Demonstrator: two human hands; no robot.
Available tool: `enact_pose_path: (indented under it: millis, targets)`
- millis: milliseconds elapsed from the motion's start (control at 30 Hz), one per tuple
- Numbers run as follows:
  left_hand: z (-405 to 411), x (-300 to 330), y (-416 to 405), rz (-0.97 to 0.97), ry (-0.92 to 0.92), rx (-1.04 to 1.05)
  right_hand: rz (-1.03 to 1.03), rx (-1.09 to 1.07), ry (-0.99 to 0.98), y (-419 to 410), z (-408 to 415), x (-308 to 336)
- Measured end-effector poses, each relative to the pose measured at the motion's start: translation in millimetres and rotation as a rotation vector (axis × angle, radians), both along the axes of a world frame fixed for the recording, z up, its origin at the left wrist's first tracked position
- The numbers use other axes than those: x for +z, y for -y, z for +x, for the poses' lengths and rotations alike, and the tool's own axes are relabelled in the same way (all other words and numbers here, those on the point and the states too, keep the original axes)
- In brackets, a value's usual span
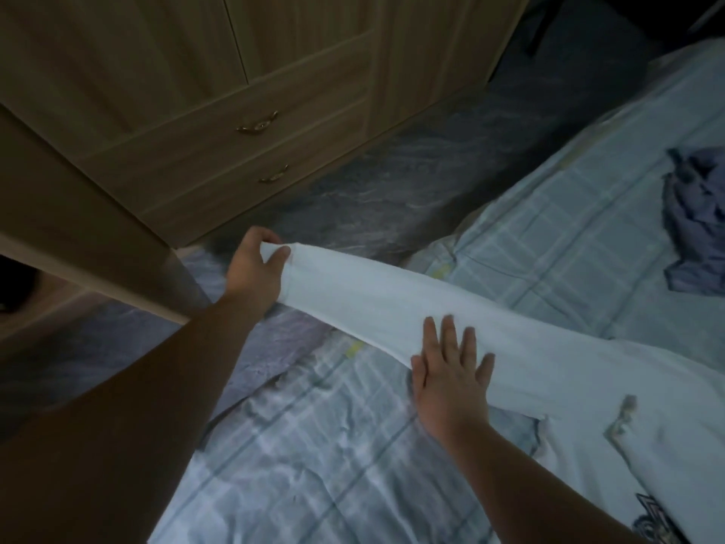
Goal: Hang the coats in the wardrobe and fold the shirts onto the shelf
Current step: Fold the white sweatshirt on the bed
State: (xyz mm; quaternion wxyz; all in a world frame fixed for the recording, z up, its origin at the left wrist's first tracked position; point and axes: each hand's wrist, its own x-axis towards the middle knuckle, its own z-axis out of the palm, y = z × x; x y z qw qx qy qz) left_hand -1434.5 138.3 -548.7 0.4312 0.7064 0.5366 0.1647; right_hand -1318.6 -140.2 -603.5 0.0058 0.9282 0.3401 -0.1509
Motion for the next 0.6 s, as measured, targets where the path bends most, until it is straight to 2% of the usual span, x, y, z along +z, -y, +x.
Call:
enact_pose_path:
  millis: [133, 233, 333, 467, 600]
  targets:
    - [3.6, 21.9, 8.2, 0.043, 0.091, 0.036, 0.014, 0.008, -0.033, 2.8, 2.4, 2.5]
    - [23.2, 59.5, 17.2, 0.05, 0.25, 0.083, 0.102, 0.009, -0.059, 15.9, 5.6, 19.3]
    - [67.0, 98.0, 51.5, 0.047, 0.411, 0.064, 0.195, -0.084, -0.038, 47.4, 8.6, 36.1]
    - [143.1, 133.9, 147.5, 0.02, 0.555, -0.114, 0.215, -0.165, -0.023, 122.5, 15.5, 49.7]
    - [206.4, 138.0, 276.9, -0.162, 0.604, -0.333, 0.224, -0.308, 0.0, 221.0, 20.3, 64.8]
